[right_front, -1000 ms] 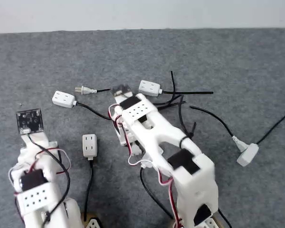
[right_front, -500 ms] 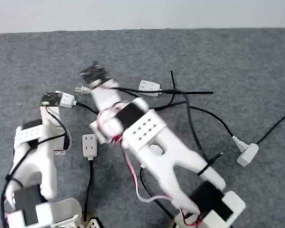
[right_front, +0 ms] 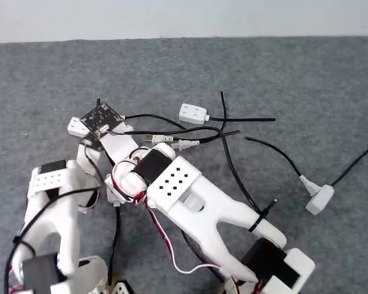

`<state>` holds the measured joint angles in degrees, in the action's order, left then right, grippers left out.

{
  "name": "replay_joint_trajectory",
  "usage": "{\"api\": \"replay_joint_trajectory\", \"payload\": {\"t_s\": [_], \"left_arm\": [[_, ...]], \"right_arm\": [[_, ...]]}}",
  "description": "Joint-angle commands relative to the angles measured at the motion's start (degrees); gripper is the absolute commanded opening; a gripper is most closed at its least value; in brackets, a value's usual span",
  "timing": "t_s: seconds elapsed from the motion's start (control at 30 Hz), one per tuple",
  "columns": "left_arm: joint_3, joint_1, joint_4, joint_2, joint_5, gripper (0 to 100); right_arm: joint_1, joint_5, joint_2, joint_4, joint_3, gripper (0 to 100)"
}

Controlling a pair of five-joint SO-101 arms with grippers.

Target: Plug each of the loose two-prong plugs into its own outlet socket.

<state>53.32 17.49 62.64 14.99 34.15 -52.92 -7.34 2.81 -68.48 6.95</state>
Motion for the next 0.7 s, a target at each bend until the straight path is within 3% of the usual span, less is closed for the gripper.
{"api": "replay_joint_trajectory", "payload": {"t_s": [0.0, 0.3, 0.67], "left_arm": [[0.66, -0.70, 0.35, 3.60, 3.25, 1], [6.90, -1.93, 0.44, 12.13, 9.93, 1], [18.77, -6.33, -0.09, 30.51, 10.37, 1]], "right_arm": [[-0.57, 0.70, 4.18, -1.36, -0.79, 0.9], [-0.22, 1.85, 4.88, -2.68, -0.62, 0.9], [-0.22, 4.04, 5.23, -4.26, -1.05, 0.9]]}}
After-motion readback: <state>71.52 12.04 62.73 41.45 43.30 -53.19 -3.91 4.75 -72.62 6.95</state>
